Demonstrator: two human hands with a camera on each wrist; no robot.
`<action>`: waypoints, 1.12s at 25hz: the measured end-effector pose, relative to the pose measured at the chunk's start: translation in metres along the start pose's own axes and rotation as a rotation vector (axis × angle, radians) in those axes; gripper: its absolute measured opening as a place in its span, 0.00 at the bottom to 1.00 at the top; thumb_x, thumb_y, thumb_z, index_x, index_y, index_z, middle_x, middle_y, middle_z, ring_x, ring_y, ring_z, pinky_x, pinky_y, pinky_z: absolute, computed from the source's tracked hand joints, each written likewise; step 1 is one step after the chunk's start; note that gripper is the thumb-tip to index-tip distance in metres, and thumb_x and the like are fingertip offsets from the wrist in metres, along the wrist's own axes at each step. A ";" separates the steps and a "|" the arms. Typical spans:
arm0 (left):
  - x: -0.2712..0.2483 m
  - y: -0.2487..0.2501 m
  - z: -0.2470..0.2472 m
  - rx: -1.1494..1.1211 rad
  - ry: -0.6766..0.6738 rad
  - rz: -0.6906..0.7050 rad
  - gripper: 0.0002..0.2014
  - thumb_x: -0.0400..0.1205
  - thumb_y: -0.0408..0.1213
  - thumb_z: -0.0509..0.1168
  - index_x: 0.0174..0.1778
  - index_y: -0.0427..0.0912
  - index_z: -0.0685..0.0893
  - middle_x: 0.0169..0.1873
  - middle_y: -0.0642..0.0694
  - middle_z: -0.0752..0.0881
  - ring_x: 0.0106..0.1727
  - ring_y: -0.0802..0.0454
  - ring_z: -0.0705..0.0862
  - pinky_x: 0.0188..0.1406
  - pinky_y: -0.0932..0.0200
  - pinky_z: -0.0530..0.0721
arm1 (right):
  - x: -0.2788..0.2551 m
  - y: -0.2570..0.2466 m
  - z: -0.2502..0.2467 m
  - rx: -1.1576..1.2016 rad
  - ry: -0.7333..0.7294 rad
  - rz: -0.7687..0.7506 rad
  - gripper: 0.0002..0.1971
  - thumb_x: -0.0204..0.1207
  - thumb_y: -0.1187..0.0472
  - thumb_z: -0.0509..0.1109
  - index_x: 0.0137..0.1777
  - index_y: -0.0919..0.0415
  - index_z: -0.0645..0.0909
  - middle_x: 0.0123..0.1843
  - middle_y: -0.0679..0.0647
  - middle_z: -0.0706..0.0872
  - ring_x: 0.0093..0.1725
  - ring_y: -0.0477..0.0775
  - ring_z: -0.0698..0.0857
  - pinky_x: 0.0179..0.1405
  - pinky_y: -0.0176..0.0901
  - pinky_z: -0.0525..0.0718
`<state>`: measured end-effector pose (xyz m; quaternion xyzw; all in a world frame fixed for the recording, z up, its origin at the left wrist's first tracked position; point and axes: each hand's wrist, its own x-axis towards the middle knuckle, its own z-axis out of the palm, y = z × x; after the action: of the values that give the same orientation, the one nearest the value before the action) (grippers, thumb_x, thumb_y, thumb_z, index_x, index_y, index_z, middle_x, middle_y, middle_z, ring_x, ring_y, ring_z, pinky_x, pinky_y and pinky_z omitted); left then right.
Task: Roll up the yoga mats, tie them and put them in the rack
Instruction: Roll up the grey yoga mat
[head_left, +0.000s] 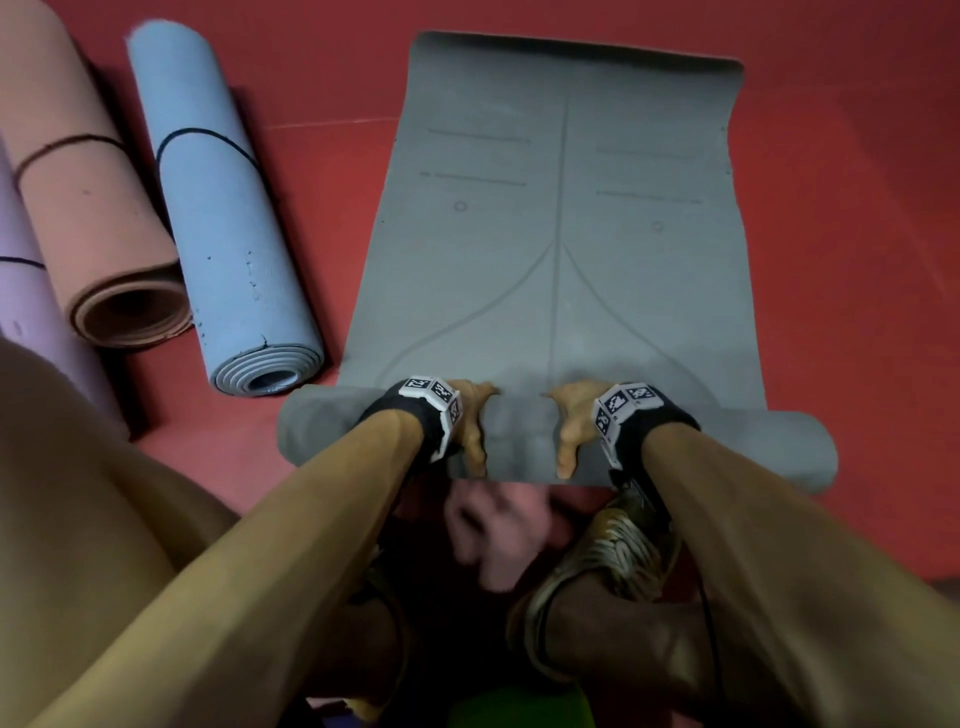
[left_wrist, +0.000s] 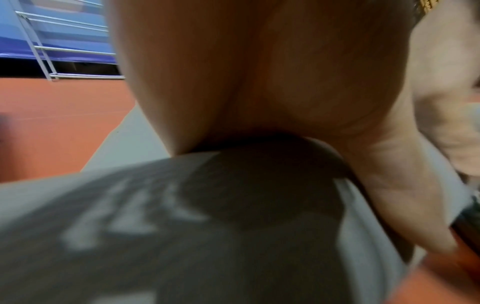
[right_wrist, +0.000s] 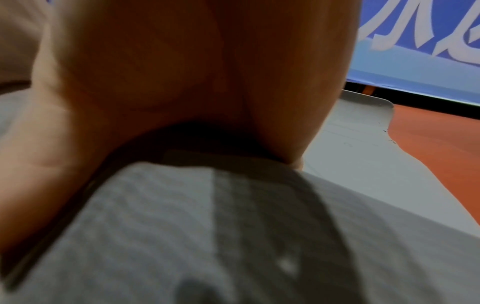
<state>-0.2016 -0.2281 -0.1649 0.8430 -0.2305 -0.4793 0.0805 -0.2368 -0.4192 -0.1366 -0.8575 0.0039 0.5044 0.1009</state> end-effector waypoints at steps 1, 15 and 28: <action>-0.006 0.002 0.001 0.037 0.035 0.001 0.62 0.40 0.61 0.83 0.75 0.59 0.68 0.62 0.50 0.83 0.63 0.45 0.84 0.65 0.46 0.82 | 0.001 -0.001 -0.005 0.012 -0.024 0.003 0.57 0.29 0.49 0.89 0.70 0.49 0.80 0.59 0.49 0.90 0.58 0.55 0.89 0.57 0.50 0.89; 0.005 0.001 -0.021 -0.065 -0.161 -0.005 0.43 0.38 0.51 0.87 0.52 0.56 0.83 0.42 0.54 0.92 0.46 0.51 0.92 0.49 0.44 0.91 | -0.015 0.004 0.019 -0.134 0.149 0.009 0.62 0.53 0.42 0.87 0.85 0.47 0.55 0.78 0.57 0.72 0.77 0.63 0.71 0.74 0.60 0.69; -0.013 0.007 0.005 0.073 0.058 0.014 0.58 0.54 0.55 0.86 0.80 0.52 0.65 0.69 0.45 0.80 0.70 0.43 0.80 0.70 0.50 0.78 | 0.003 -0.001 -0.018 0.142 -0.208 -0.010 0.54 0.33 0.57 0.91 0.68 0.54 0.81 0.58 0.56 0.91 0.57 0.65 0.90 0.57 0.66 0.88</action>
<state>-0.2136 -0.2280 -0.1543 0.8572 -0.2514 -0.4455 0.0595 -0.2198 -0.4211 -0.1311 -0.7913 0.0246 0.5887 0.1637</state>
